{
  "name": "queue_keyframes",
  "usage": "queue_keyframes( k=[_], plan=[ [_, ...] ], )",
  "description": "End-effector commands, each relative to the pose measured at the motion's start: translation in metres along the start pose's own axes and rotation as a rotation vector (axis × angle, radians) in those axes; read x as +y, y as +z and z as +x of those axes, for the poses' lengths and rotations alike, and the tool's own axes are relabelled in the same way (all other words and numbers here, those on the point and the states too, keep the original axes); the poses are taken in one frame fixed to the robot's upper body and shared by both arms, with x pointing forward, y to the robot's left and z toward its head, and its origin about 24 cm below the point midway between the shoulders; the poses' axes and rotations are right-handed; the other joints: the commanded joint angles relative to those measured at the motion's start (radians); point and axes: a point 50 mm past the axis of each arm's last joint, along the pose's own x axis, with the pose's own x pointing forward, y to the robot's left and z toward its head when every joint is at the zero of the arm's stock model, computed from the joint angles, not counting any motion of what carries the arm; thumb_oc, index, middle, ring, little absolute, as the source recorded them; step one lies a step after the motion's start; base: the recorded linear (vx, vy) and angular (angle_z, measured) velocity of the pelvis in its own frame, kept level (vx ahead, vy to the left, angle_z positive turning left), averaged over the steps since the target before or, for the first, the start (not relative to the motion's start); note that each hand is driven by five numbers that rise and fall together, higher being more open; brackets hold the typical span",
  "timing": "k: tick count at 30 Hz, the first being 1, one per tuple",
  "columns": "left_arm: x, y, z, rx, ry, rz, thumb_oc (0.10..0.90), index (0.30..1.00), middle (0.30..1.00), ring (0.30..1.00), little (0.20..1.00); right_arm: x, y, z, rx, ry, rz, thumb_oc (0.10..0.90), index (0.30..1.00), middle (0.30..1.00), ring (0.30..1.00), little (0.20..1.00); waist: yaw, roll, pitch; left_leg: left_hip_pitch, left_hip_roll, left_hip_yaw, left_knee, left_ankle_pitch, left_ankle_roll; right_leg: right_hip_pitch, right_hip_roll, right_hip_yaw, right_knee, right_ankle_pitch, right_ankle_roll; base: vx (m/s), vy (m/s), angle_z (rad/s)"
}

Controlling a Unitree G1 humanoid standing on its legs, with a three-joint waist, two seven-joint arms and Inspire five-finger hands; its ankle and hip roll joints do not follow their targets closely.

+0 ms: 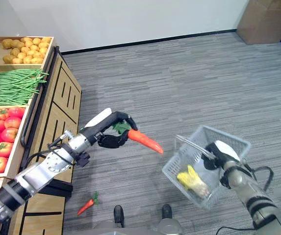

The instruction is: Get the vegetables into the basket

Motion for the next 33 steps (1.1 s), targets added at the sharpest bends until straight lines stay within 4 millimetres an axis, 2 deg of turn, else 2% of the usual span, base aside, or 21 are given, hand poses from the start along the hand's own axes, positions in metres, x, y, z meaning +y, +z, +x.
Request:
queue_keyframes(
  k=[1,2,5,6,7,9,10,11,13,18,19,25,33],
  plan=[
    [0.024,0.029,0.024,-0.203,-0.002,0.248,0.400,0.300,0.300,0.300,0.300,-0.071,0.061,0.019,-0.267,-0.176,-0.061,0.400,0.300,0.300,0.300,0.300,0.018,-0.071,-0.049,0.034,0.004,-0.024,0.001,-0.089,-0.037,0.018,-0.052,-0.001,0.000,-0.041,0.067,0.00,0.000,0.00],
    [0.024,0.029,0.025,-0.204,-0.001,0.249,0.400,0.300,0.300,0.300,0.300,-0.072,0.061,0.019,-0.267,-0.177,-0.061,0.400,0.300,0.300,0.300,0.300,0.018,-0.071,-0.048,0.034,0.004,-0.024,0.001,-0.089,-0.037,0.018,-0.052,-0.001,0.000,-0.041,0.067,0.00,0.000,0.00],
    [0.019,0.025,0.034,-0.198,-0.052,0.343,0.400,0.300,0.300,0.300,0.300,-0.080,0.095,0.025,-0.382,-0.168,-0.024,0.400,0.300,0.300,0.300,0.300,0.018,-0.069,-0.052,0.040,0.002,-0.018,0.001,-0.095,-0.036,0.017,-0.056,0.006,0.000,-0.041,0.069,0.00,0.000,0.00],
    [0.019,0.025,0.034,-0.198,-0.051,0.344,0.400,0.300,0.300,0.300,0.300,-0.080,0.095,0.025,-0.382,-0.168,-0.024,0.400,0.300,0.300,0.300,0.300,0.018,-0.069,-0.051,0.040,0.002,-0.018,0.001,-0.095,-0.036,0.017,-0.056,0.006,0.000,-0.041,0.069,0.01,0.019,-0.06],
    [0.016,0.022,0.039,-0.192,-0.068,0.383,0.400,0.300,0.300,0.300,0.300,-0.086,0.115,0.027,-0.446,-0.176,-0.005,0.400,0.300,0.300,0.300,0.300,0.018,-0.068,-0.053,0.042,0.001,-0.017,0.001,-0.096,-0.035,0.017,-0.056,0.008,0.000,-0.041,0.069,0.01,0.014,-0.04],
    [0.012,0.019,0.043,-0.182,-0.083,0.404,0.400,0.300,0.300,0.300,0.300,-0.089,0.126,0.031,-0.466,-0.189,0.012,0.400,0.300,0.300,0.300,0.300,0.021,-0.067,-0.056,0.045,0.001,-0.016,0.001,-0.098,-0.035,0.021,-0.056,0.008,0.000,-0.043,0.070,0.00,0.000,0.00],
    [0.011,0.017,0.045,-0.180,-0.087,0.419,0.400,0.300,0.300,0.300,0.300,-0.091,0.137,0.032,-0.499,-0.199,0.018,0.400,0.300,0.300,0.300,0.300,0.022,-0.067,-0.057,0.046,0.001,-0.016,0.001,-0.099,-0.035,0.022,-0.057,0.009,0.000,-0.042,0.070,0.00,0.000,0.00],
    [0.011,0.017,0.045,-0.180,-0.086,0.420,0.400,0.300,0.300,0.300,0.300,-0.091,0.138,0.032,-0.500,-0.200,0.017,0.400,0.300,0.300,0.300,0.300,0.021,-0.066,-0.056,0.046,0.001,-0.016,0.001,-0.099,-0.035,0.022,-0.057,0.009,0.000,-0.042,0.070,0.00,0.000,0.00],
    [0.006,0.008,0.048,-0.141,-0.078,0.441,0.400,0.300,0.300,0.300,0.300,-0.096,0.162,0.033,-0.572,-0.215,0.049,0.400,0.300,0.300,0.300,0.300,0.024,-0.066,-0.057,0.051,0.001,-0.014,0.001,-0.100,-0.034,0.025,-0.056,0.010,0.000,-0.044,0.070,0.00,0.000,0.00],
    [-0.005,-0.011,0.047,-0.049,-0.065,0.426,0.400,0.300,0.300,0.300,0.300,-0.102,0.197,0.026,-0.693,-0.230,0.097,0.400,0.300,0.300,0.300,0.300,0.023,-0.067,-0.060,0.054,0.001,-0.012,0.001,-0.103,-0.033,0.030,-0.055,0.010,0.000,-0.048,0.067,0.00,0.000,0.00],
    [-0.011,-0.022,0.043,0.006,-0.074,0.433,0.400,0.300,0.300,0.300,0.300,-0.101,0.207,0.023,-0.735,-0.215,0.125,0.400,0.300,0.300,0.300,0.300,0.022,-0.068,-0.061,0.057,0.003,-0.011,0.001,-0.103,-0.032,0.032,-0.054,0.011,0.000,-0.049,0.066,0.00,0.000,0.00],
    [-0.027,-0.053,0.027,0.170,-0.079,0.411,0.400,0.300,0.300,0.300,0.300,-0.100,0.225,0.006,-0.858,-0.173,0.206,0.400,0.300,0.300,0.300,0.300,0.016,-0.079,-0.065,0.062,0.005,-0.006,0.001,-0.108,-0.031,0.035,-0.051,0.016,0.000,-0.051,0.061,0.00,0.000,0.00],
    [-0.037,-0.073,0.013,0.300,-0.052,0.408,0.400,0.300,0.300,0.300,0.300,-0.097,0.233,-0.012,-0.955,-0.129,0.279,0.400,0.300,0.300,0.300,0.300,0.010,-0.088,-0.069,0.064,0.009,0.004,0.001,-0.108,-0.030,0.031,-0.047,0.025,0.000,-0.052,0.058,0.00,0.001,-0.04]
  ],
)
